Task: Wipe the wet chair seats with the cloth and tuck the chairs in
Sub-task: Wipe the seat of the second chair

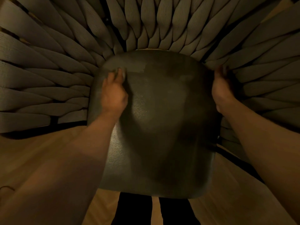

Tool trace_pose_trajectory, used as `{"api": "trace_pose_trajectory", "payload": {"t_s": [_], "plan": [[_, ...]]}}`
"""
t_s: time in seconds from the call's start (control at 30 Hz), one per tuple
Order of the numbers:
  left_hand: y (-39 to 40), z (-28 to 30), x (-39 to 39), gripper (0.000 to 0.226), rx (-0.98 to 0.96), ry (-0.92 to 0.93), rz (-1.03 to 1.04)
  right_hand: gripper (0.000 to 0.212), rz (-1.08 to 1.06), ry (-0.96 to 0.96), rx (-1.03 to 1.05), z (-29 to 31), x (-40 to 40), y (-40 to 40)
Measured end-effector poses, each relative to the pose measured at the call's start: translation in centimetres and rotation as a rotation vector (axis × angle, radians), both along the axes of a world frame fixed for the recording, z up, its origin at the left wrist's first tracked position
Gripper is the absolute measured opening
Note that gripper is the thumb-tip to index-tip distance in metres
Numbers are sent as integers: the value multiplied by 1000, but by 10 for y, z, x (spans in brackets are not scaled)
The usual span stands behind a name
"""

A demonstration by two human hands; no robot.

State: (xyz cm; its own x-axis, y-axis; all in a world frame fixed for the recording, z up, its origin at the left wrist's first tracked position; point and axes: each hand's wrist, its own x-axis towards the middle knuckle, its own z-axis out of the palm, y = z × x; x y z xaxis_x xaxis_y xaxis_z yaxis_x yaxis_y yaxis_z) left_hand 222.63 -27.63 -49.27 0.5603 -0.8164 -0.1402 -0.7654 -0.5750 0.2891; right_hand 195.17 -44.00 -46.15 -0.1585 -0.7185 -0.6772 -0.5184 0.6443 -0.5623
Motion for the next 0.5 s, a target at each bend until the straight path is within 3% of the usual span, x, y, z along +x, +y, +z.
{"api": "trace_pose_trajectory", "payload": {"t_s": [0.07, 0.13, 0.2, 0.5], "plan": [[-15, 1, -26, 75, 8, 31, -47, 103, -86, -45, 9, 0, -1, 0], [-29, 3, -51, 74, 28, 54, -70, 147, -145, -75, 48, -13, -11, -4], [-40, 5, -73, 73, 29, 56, -102, 167, -149, -98, 99, -23, -20, -7], [-86, 5, -160, 65, 73, 49, -359, 157, -194, -233, 70, -19, -26, -7]]}}
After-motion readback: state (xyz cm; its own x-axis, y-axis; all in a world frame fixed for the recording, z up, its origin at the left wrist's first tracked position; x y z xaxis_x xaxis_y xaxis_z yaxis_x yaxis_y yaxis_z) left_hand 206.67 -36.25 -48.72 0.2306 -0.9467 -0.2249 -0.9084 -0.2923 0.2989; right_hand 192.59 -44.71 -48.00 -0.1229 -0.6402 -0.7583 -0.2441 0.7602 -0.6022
